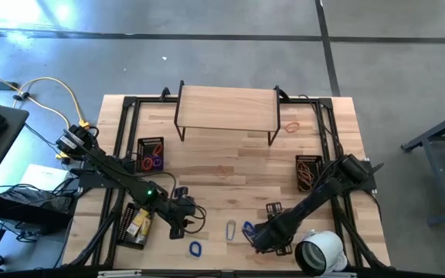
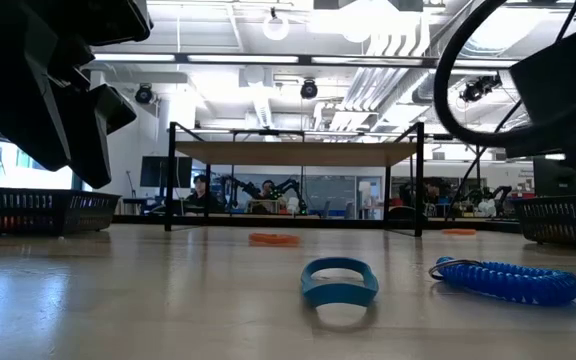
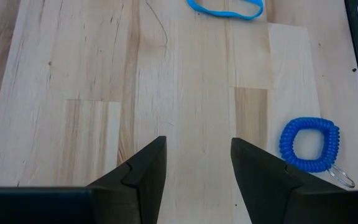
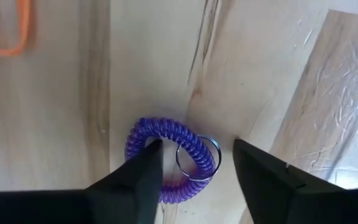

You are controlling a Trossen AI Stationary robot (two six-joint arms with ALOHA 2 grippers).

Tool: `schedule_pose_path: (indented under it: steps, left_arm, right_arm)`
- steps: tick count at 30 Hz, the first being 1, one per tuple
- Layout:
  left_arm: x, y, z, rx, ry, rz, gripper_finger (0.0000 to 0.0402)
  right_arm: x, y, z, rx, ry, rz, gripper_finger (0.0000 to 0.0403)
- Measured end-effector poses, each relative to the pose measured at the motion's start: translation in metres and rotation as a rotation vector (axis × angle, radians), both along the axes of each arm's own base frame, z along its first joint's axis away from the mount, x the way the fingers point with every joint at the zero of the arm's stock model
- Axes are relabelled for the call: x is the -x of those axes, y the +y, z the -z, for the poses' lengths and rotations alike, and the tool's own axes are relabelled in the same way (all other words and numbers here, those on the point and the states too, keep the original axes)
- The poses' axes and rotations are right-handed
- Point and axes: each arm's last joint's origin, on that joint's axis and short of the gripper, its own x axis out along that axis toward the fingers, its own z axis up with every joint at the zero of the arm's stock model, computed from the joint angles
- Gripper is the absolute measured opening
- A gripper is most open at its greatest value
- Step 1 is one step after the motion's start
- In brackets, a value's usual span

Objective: Pick & Place Office Desk Supplies
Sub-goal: Put the violet spring keychain into the top left black bin

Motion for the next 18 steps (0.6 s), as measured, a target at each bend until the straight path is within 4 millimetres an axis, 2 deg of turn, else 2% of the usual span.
schedule_pose_path:
  steps: [10, 18]
  left_arm:
    - [-0.001, 0.0, 0.0, 0.005, -0.008, 0.0, 0.0174]
    - [-0.001, -0.001, -0.001, 0.012, -0.021, -0.001, 0.0174]
  right_arm:
    - [-0.005, -0.012, 0.002, 0.053, -0.026, 0.052, 0.0017]
    - [0.001, -0.027, -0.02, 0.226, -0.115, 0.198, 0.0005]
